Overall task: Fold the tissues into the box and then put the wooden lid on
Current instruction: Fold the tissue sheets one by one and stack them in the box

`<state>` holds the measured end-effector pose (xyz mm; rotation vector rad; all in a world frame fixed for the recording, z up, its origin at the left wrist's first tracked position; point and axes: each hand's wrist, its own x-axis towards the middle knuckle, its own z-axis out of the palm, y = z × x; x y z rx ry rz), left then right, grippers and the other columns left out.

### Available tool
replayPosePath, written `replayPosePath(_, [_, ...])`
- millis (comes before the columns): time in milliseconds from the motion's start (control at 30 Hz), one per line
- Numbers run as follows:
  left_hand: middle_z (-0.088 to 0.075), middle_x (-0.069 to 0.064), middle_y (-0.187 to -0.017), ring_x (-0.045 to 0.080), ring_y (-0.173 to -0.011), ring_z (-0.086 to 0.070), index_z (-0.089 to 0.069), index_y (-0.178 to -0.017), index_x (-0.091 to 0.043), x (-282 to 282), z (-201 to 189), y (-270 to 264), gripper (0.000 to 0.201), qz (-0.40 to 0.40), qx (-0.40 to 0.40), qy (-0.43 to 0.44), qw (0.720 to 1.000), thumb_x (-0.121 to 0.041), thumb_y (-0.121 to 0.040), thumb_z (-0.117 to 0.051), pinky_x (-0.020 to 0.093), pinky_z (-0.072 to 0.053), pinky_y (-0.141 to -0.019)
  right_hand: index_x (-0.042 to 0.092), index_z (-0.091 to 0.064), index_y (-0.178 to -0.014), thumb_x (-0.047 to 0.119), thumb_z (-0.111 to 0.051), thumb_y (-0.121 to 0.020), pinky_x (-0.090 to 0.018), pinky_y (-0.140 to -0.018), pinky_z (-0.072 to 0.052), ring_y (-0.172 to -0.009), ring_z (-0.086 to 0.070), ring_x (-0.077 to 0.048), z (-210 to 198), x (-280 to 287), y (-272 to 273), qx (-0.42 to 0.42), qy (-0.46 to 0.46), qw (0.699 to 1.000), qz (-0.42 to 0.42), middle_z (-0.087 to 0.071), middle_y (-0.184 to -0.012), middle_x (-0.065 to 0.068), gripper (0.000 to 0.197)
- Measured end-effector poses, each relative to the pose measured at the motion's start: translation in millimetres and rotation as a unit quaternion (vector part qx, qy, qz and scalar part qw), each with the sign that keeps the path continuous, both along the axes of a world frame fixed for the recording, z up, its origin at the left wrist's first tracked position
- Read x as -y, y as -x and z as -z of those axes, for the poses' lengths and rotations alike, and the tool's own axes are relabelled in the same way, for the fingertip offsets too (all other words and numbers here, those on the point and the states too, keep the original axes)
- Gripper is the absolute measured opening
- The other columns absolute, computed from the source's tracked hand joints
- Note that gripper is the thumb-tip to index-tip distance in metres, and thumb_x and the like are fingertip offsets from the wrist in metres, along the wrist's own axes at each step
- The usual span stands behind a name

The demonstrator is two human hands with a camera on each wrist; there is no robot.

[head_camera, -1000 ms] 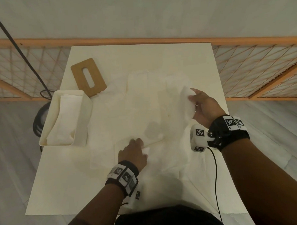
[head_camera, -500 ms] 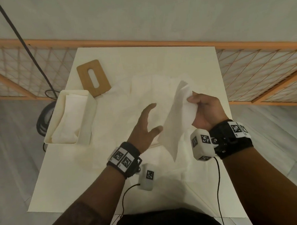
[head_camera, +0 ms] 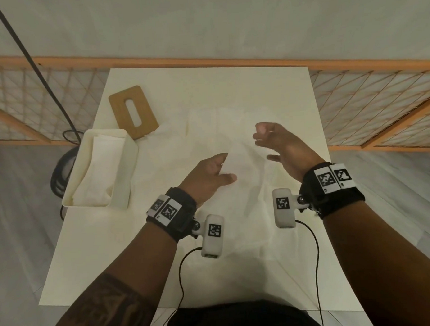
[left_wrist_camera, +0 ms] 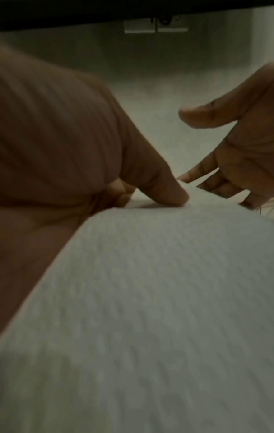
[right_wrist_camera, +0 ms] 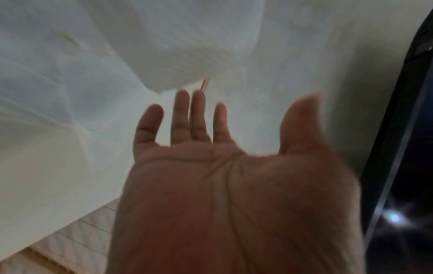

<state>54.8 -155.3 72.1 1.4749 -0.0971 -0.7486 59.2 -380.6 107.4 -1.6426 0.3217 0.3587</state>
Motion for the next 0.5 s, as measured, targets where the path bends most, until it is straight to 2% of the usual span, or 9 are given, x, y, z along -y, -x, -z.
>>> replayPosePath(67, [-0.07,0.014,-0.126,0.038,-0.119,-0.065,-0.062,-0.132,-0.012,-5,1,3,0.047,0.046,-0.018,-0.01,0.999,-0.009,-0.085,-0.07,0.058,-0.045,-0.109,0.029,-0.061,-0.13,0.061,-0.074,-0.073,-0.036,-0.1,-0.045,-0.119,-0.063,-0.012,1,-1,1,-0.042,0.024,0.992,-0.116,-0.071,-0.124,0.007,0.067])
replayPosePath(133, [-0.069,0.015,-0.127,0.039,-0.12,-0.064,-0.062,-0.133,-0.013,-10,5,6,0.048,0.081,-0.052,-0.015,0.995,-0.009,-0.086,-0.072,0.057,-0.046,-0.108,0.017,-0.068,-0.124,0.041,-0.081,-0.082,-0.034,-0.093,-0.051,-0.105,-0.069,-0.016,6,0,2,-0.069,0.045,0.981,-0.176,-0.076,-0.114,-0.005,0.049])
replayPosePath(200, [-0.071,0.012,-0.125,0.037,-0.118,-0.066,-0.063,-0.131,-0.013,-21,13,10,0.051,0.111,-0.076,-0.05,0.99,-0.014,-0.083,-0.079,0.053,-0.05,-0.104,0.002,-0.07,-0.113,0.021,-0.078,-0.089,-0.029,-0.078,-0.052,-0.087,-0.068,-0.022,13,3,7,-0.067,0.053,0.985,-0.15,-0.075,-0.103,-0.015,0.031])
replayPosePath(233, [-0.072,0.009,-0.124,0.034,-0.116,-0.067,-0.065,-0.129,-0.015,-27,19,13,0.053,0.119,-0.072,-0.084,0.987,-0.021,-0.08,-0.083,0.052,-0.051,-0.102,-0.002,-0.069,-0.109,0.018,-0.075,-0.091,-0.03,-0.073,-0.051,-0.082,-0.064,-0.025,19,7,11,-0.069,0.057,0.989,-0.118,-0.072,-0.097,-0.017,0.028])
replayPosePath(267, [-0.073,0.006,-0.122,0.031,-0.113,-0.069,-0.067,-0.125,-0.017,-35,26,15,0.054,0.121,-0.06,-0.131,0.982,-0.028,-0.077,-0.087,0.051,-0.052,-0.101,-0.005,-0.068,-0.108,0.017,-0.073,-0.092,-0.033,-0.072,-0.05,-0.081,-0.062,-0.028,26,11,17,-0.08,0.056,0.992,-0.085,-0.07,-0.094,-0.019,0.027])
replayPosePath(300, [-0.074,0.003,-0.118,0.028,-0.11,-0.07,-0.069,-0.119,-0.02,-42,33,18,0.049,0.108,-0.045,-0.179,0.977,-0.032,-0.076,-0.089,0.052,-0.054,-0.099,-0.006,-0.067,-0.108,0.016,-0.072,-0.093,-0.037,-0.076,-0.051,-0.084,-0.062,-0.03,34,15,23,-0.098,0.052,0.992,-0.058,-0.07,-0.096,-0.022,0.027])
replayPosePath(367, [-0.077,0.003,-0.104,0.026,-0.096,-0.074,-0.071,-0.107,-0.019,-54,49,28,0.03,0.07,-0.033,-0.24,0.968,-0.024,-0.081,-0.085,0.05,-0.059,-0.091,-0.005,-0.067,-0.11,0.015,-0.069,-0.095,-0.041,-0.086,-0.055,-0.09,-0.066,-0.031,54,20,41,-0.142,0.067,0.987,-0.035,-0.071,-0.11,-0.026,0.025])
replayPosePath(433, [-0.078,0.005,-0.092,0.026,-0.084,-0.076,-0.071,-0.101,-0.016,-60,61,40,0.022,0.069,-0.026,-0.272,0.96,-0.018,-0.082,-0.083,0.049,-0.061,-0.085,-0.003,-0.068,-0.107,0.015,-0.069,-0.096,-0.035,-0.078,-0.058,-0.088,-0.067,-0.027,75,22,58,-0.167,0.109,0.979,-0.035,-0.071,-0.111,-0.026,0.021])
replayPosePath(500, [-0.077,0.004,-0.087,0.023,-0.076,-0.076,-0.07,-0.098,-0.015,-60,70,51,0.021,0.076,-0.013,-0.304,0.95,-0.018,-0.081,-0.083,0.046,-0.062,-0.081,0.004,-0.07,-0.102,0.019,-0.072,-0.094,-0.028,-0.067,-0.055,-0.081,-0.065,-0.022,96,20,71,-0.166,0.169,0.97,-0.045,-0.073,-0.101,-0.019,0.018])
